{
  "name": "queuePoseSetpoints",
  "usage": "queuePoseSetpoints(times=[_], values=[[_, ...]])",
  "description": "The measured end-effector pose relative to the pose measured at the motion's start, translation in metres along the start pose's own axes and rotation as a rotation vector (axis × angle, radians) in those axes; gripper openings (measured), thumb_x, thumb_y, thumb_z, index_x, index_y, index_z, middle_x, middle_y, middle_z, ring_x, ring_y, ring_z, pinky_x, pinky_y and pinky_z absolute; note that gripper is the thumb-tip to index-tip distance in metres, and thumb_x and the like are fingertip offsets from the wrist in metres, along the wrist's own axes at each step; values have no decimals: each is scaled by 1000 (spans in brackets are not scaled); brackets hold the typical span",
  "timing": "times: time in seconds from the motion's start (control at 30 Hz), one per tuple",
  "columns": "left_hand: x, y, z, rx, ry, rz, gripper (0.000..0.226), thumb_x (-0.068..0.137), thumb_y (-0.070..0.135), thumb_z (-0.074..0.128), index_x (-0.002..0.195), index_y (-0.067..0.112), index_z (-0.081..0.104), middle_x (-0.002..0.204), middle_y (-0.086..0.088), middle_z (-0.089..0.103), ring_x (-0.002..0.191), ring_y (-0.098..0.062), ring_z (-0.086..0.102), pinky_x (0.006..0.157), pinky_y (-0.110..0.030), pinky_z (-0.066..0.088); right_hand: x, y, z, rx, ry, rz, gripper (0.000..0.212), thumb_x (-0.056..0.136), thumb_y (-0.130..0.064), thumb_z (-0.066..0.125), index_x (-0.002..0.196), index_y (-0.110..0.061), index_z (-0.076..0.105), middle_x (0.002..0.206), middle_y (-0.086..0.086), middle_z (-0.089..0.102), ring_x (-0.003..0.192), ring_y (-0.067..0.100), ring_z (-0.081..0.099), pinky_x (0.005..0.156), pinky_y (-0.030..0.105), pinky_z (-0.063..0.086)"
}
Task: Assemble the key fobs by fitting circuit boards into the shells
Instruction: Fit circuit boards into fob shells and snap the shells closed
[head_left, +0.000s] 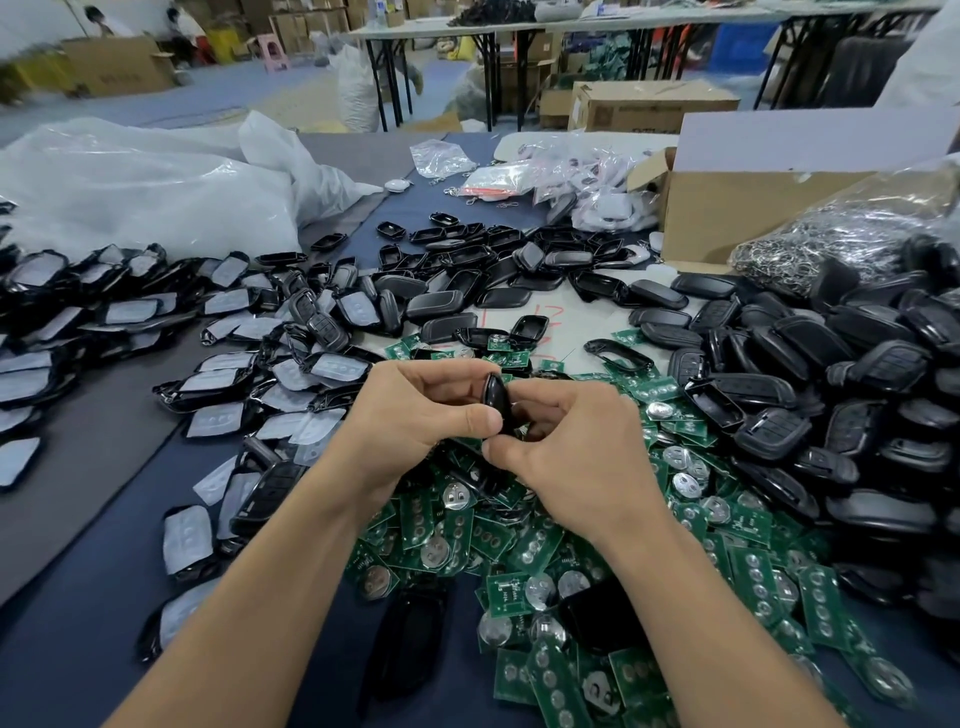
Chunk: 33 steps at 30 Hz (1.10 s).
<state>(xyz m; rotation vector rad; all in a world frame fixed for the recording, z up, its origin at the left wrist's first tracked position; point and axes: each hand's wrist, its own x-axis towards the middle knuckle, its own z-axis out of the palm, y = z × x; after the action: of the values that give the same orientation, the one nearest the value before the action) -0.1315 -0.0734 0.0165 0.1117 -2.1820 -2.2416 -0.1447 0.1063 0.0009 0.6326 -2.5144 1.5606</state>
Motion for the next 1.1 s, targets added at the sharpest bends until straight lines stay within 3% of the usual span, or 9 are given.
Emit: queuePoseSetpoints(times=[0.1,0.27,0.37,0.5,0.7,0.83,0.93,1.03,1.1], values=[[-2,1,1,-7,-7,5,55,57,7,88,111,7,78,103,-16,80,98,-28,77,86,-29,61,0,0,-1,-24,-14,-5,42,69,-34,85,94,-63,68,85,-34,72,82,0,72,73,23,58],[-3,3,0,123,-61,71,48,62,-4,91,105,16,82,100,-11,81,97,-26,79,84,-30,61,-2,1,1,-57,-32,59,35,69,-38,86,97,-52,70,77,-30,72,77,-5,70,71,22,56],[-5,5,0,204,-73,146,49,62,6,88,105,31,83,99,-3,82,100,-20,78,88,-28,61,-1,2,1,-68,-20,86,25,71,-45,84,95,-43,77,76,-25,74,75,-2,71,69,27,60],[-4,6,-2,227,-77,202,49,58,9,93,102,30,83,98,-3,82,100,-19,77,91,-25,59,-1,0,2,-83,-29,63,22,77,-47,82,97,-37,80,76,-18,76,76,2,72,70,31,61],[-1,5,-2,22,-63,184,43,62,1,88,98,24,85,92,-5,80,89,-15,75,79,-24,59,-2,-6,0,11,8,28,27,79,-27,80,105,-35,77,88,-30,74,85,-8,70,74,11,54],[-4,6,2,30,-18,148,34,70,10,87,99,27,85,97,-7,81,91,-17,77,75,-27,61,-4,-10,-1,-146,65,47,28,81,-28,77,107,-36,72,77,-16,73,72,7,69,69,34,60],[-6,6,7,67,108,97,18,74,30,91,90,24,86,91,-7,81,80,-20,79,63,-24,61,-5,-14,1,-302,81,50,33,83,-23,76,112,-38,72,78,-15,71,74,15,66,75,37,59],[-4,3,10,142,173,60,2,85,17,84,85,18,85,81,-10,80,70,-23,78,59,-22,59,-5,-19,4,-358,95,69,43,85,-22,77,126,-37,73,98,-9,78,90,18,70,90,39,58],[-3,3,11,149,186,66,5,88,11,81,88,14,84,82,-10,80,71,-23,78,61,-22,60,-5,-17,6,-327,128,81,46,85,-20,78,128,-35,73,106,-7,78,97,18,71,94,39,57]])
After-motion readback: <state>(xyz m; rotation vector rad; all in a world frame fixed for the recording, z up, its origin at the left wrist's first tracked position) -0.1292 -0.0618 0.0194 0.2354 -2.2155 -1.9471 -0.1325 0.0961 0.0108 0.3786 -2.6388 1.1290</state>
